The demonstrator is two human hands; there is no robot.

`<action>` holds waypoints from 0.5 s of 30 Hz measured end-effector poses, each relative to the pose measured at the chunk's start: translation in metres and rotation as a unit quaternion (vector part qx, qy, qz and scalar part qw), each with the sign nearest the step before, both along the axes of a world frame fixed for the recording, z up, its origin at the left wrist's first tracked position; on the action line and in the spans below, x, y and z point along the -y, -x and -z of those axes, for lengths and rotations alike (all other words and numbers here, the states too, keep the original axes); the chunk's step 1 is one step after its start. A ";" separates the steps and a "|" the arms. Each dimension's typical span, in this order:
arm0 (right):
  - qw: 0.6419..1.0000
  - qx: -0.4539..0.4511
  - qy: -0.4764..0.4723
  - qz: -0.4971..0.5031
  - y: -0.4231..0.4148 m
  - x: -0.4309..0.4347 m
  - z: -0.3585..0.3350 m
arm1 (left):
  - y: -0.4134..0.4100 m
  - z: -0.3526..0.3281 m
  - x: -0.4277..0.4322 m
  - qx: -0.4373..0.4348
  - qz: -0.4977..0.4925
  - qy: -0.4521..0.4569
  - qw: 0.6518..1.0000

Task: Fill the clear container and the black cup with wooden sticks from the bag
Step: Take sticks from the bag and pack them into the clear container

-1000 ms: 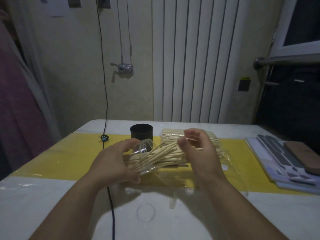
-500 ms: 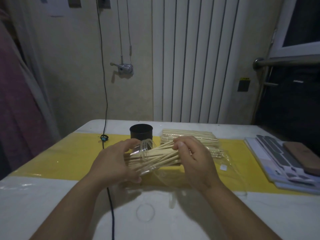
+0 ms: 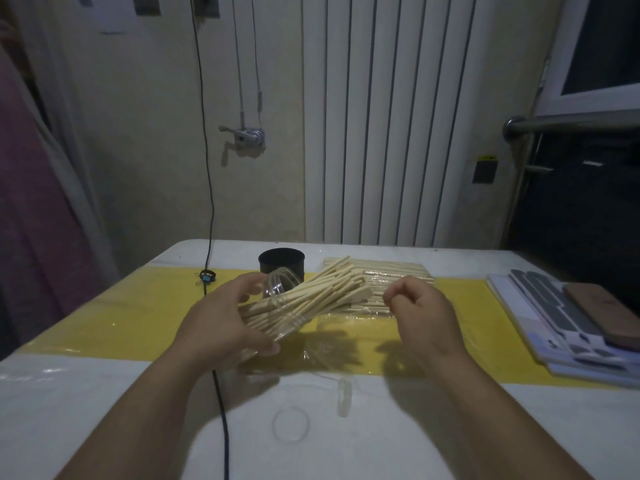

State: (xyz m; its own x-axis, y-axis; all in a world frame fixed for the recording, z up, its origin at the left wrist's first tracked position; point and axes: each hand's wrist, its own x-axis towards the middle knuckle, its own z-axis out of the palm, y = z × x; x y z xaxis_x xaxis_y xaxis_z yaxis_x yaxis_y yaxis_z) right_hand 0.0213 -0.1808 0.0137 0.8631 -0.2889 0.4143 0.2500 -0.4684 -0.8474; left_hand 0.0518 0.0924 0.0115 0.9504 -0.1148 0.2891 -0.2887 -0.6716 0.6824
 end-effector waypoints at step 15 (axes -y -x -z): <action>0.894 -0.230 0.382 -0.051 -0.038 -0.008 0.044 | 0.003 -0.002 0.002 -0.020 -0.028 0.064 0.997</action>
State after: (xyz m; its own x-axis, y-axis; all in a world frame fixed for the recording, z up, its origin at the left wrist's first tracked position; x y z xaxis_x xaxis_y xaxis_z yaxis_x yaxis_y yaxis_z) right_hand 0.0592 -0.1729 -0.0306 0.9986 0.0154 0.0514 0.0308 -0.9487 -0.3147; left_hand 0.0489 0.0901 0.0131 0.9655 -0.0261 0.2592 -0.2238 -0.5922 0.7741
